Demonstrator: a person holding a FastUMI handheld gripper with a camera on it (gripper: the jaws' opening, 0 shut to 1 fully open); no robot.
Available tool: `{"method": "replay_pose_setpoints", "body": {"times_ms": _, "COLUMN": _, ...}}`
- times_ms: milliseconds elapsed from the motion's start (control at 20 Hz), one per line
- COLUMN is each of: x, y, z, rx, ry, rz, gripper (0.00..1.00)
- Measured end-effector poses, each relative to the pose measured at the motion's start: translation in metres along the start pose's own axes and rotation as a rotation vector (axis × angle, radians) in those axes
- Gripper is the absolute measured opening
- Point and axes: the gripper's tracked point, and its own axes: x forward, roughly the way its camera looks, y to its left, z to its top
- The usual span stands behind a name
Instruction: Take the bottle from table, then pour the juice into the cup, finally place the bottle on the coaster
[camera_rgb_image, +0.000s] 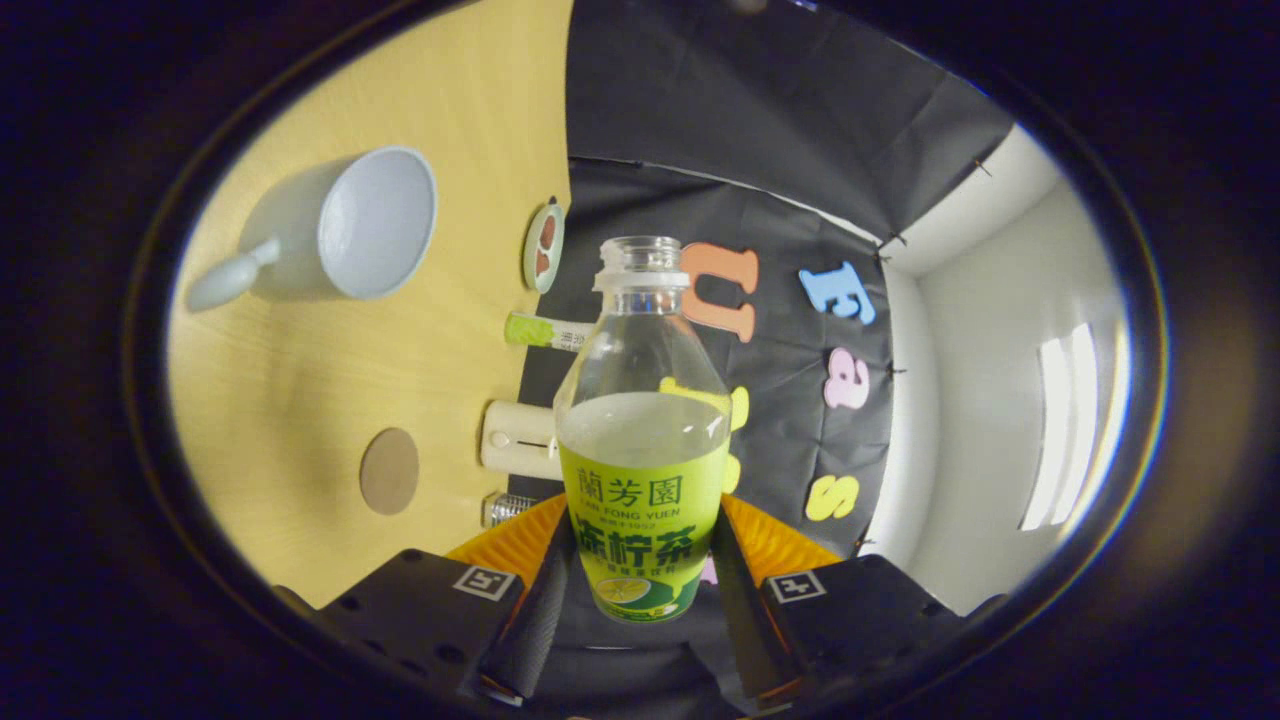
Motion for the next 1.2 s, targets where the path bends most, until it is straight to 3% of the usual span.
{"method": "replay_pose_setpoints", "body": {"times_ms": 600, "x": -0.008, "y": -0.012, "z": -0.024, "rx": 0.839, "ry": 0.104, "rz": 0.159, "gripper": 0.77}}
{"method": "replay_pose_setpoints", "body": {"times_ms": 900, "x": 0.019, "y": -0.035, "z": -0.021, "rx": 1.23, "ry": 0.045, "rz": 0.237, "gripper": 0.77}}
{"method": "replay_pose_setpoints", "body": {"times_ms": 1050, "x": 0.034, "y": -0.023, "z": -0.02, "rx": 1.369, "ry": 0.03, "rz": 0.303, "gripper": 0.77}}
{"method": "replay_pose_setpoints", "body": {"times_ms": 1200, "x": 0.055, "y": 0.006, "z": -0.021, "rx": 1.424, "ry": 0.054, "rz": 0.369, "gripper": 0.77}}
